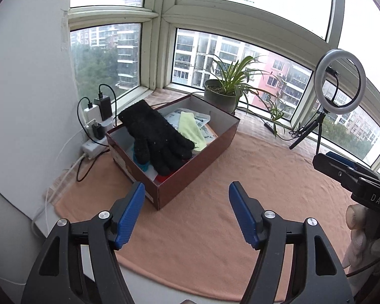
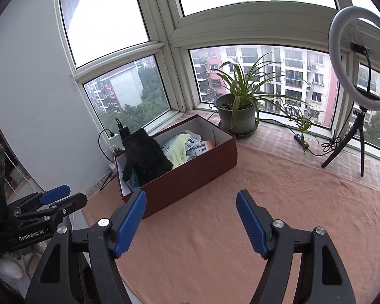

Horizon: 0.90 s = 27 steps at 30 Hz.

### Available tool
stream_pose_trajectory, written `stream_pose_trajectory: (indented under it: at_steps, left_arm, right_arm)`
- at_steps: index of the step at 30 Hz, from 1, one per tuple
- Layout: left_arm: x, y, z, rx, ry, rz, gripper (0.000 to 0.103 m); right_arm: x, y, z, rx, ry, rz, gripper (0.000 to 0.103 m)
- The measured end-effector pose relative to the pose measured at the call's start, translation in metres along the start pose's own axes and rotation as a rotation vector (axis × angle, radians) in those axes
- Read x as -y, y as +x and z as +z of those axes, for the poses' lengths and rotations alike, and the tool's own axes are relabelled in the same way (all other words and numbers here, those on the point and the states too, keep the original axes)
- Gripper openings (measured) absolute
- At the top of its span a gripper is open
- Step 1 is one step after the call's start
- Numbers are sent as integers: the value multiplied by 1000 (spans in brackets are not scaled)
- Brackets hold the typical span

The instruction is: Organize soft objects

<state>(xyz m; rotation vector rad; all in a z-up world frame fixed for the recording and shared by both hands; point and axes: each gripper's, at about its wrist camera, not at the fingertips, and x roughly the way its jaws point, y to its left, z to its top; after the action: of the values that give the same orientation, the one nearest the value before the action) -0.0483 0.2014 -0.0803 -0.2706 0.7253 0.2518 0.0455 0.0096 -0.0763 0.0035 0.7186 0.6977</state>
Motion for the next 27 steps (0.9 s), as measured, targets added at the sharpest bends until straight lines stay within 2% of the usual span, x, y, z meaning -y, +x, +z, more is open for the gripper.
stream_pose_trajectory:
  at_steps: [7,16,27]
  left_arm:
    - [15,-16,-9,1,-5,7,72]
    - [23,-25,-15,1,-32,20,72]
    - [33,-27,-16,0,-18,24,72]
  right_arm:
    - [-1,-26,-10,40,-27,-49,79]
    - [6,-41,-23,40,-20,-65,80]
    - [7,-44,-26,39,-30,-75,81]
